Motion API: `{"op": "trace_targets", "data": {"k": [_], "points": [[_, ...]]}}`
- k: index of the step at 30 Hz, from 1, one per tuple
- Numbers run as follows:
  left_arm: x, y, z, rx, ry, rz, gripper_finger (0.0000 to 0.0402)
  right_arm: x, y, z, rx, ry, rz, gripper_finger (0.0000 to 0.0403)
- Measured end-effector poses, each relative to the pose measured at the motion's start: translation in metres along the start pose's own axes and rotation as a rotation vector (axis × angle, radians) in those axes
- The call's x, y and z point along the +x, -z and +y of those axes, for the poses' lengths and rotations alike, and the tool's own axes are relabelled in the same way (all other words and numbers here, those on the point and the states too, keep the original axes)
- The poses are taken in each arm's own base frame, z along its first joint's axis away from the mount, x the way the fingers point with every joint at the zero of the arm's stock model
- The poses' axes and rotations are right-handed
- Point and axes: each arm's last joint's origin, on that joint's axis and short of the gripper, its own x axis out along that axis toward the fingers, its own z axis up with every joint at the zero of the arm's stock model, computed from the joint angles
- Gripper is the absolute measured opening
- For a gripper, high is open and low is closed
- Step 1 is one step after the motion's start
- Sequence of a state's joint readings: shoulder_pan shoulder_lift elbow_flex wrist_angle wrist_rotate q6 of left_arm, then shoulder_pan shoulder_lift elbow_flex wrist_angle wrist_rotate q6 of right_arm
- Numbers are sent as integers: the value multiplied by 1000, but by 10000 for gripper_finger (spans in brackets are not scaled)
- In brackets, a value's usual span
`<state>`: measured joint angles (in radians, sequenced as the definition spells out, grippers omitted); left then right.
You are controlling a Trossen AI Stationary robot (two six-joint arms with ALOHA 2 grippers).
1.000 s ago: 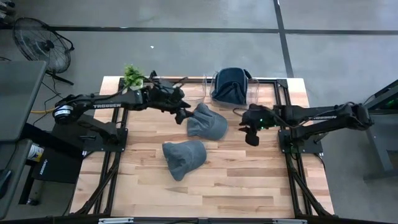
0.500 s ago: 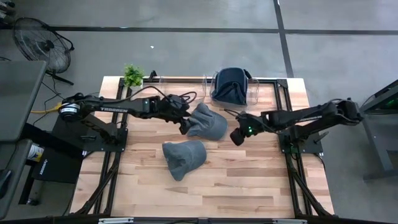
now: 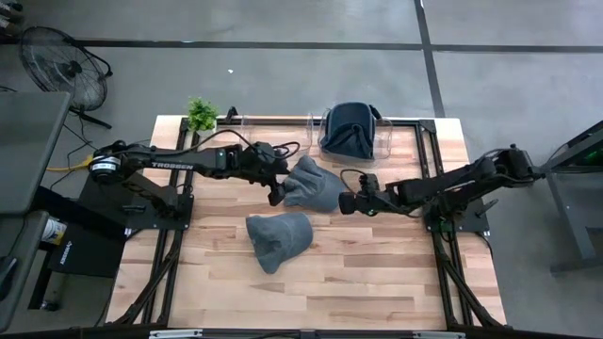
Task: Pick & Place hat
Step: Put the top gray cap into the left transparent bin
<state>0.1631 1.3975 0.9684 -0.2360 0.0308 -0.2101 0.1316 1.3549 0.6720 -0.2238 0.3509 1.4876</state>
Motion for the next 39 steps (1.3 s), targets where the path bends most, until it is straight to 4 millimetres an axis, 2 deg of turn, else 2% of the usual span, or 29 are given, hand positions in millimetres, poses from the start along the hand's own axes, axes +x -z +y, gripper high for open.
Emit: {"op": "trace_targets", "data": {"k": [4, 14, 22, 30, 39], "points": [[9, 4, 1, 48, -5, 31, 289, 11, 8, 0, 71, 6, -10, 237], [32, 12, 3, 102, -1, 78, 289, 33, 14, -4, 142, 37, -59, 239], [50, 18, 5, 116, 4, 101, 289, 51, 9, -10, 173, 77, -82, 239], [51, 19, 5, 124, -3, 101, 289, 61, -2, -8, 180, 44, -112, 239], [51, 19, 5, 124, -3, 100, 289, 64, -4, -6, 141, 27, -115, 236]]}}
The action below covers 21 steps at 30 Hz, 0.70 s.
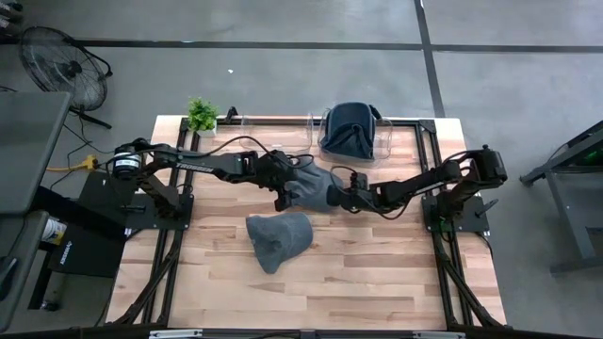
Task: Pick & Place hat
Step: Put the top gray cap into the left transparent bin
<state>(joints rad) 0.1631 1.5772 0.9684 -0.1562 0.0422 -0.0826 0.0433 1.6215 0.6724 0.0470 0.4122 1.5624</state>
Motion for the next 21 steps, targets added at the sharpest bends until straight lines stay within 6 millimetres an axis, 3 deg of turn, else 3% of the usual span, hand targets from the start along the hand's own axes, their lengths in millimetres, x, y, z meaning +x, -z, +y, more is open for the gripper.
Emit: {"op": "trace_targets", "data": {"k": [21], "points": [[0, 0, 0, -49, 2, 0, 289, 0, 0, 10, -86, -102, 30, 162]]}}
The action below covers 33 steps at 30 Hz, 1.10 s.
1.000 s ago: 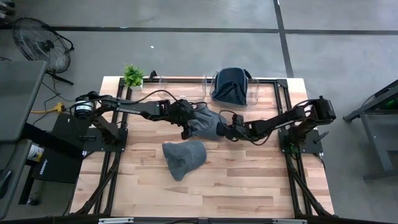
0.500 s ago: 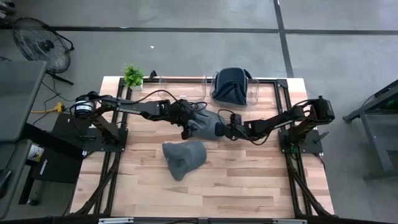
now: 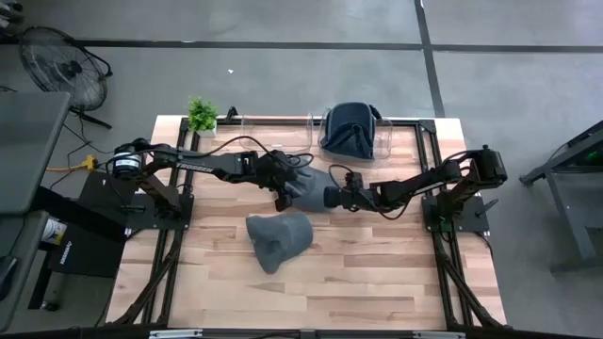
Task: Pick & Place hat
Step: Put the top gray cap into the left transparent bin
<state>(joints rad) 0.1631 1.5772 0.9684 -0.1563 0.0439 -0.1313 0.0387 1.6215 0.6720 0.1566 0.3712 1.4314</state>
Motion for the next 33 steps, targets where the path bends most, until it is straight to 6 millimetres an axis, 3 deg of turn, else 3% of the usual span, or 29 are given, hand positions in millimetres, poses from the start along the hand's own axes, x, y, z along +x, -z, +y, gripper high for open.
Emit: {"op": "trace_targets", "data": {"k": [15, 21, 26, 33], "points": [[0, 0, 0, -54, 1, 0, 289, -1, -1, 8, -115, -74, 8, 16], [-4, -2, 0, -61, 0, 5, 289, -4, -3, 14, -183, -139, 29, 6], [-26, -26, -3, -31, -35, -9, 289, -18, -10, 23, -230, -196, 13, 3], [-74, -69, -8, 68, -135, -70, 289, -50, -25, 38, -272, -315, -34, 2]]}}
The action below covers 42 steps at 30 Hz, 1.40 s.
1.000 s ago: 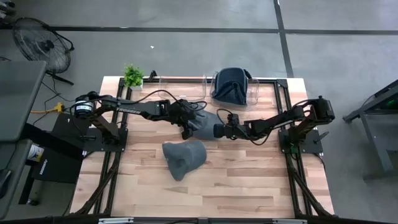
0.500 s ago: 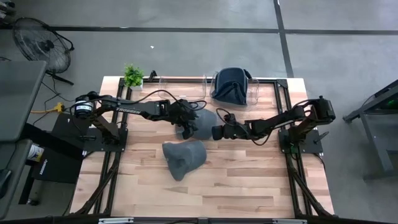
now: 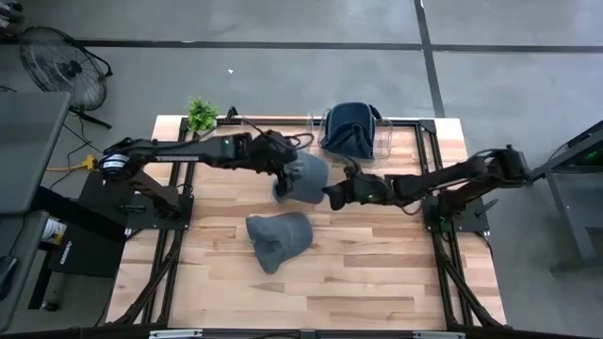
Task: Pick & Place hat
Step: Put the top gray cap into the left transparent bin
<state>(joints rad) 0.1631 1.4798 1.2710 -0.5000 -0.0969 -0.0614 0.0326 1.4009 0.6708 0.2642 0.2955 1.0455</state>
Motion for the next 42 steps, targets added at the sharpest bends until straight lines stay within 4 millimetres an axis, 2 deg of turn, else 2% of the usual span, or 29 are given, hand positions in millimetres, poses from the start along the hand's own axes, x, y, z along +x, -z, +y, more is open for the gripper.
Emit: {"op": "trace_targets", "data": {"k": [5, 10, 14, 21, 27, 31, 34, 37, 42], "points": [[-30, -28, 3, 53, -70, -60, 289, -25, -17, 15, -41, -105, -59, 1], [-51, -48, 0, 109, -98, -129, 289, -55, -36, 27, -58, -175, -179, 1], [-62, -59, -12, 215, -132, -192, 289, -74, -51, 29, -53, -186, -282, 1], [-72, -67, -38, 476, -310, -269, 289, -90, -72, 25, -19, -169, -409, 1], [-56, -68, -53, 659, -436, -231, 289, -95, -89, 29, 23, -307, -461, 1], [-41, -69, -56, 789, -505, -177, 289, -97, -95, 31, 28, -379, -460, 1], [-25, -71, -58, 805, -620, -148, 289, -97, -95, 32, 34, -408, -442, 1], [-19, -74, -59, 825, -712, -128, 289, -98, -96, 33, 38, -430, -437, 1], [-9, -75, -61, 893, -761, -93, 289, -100, -97, 35, 38, -474, -427, 1]]}}
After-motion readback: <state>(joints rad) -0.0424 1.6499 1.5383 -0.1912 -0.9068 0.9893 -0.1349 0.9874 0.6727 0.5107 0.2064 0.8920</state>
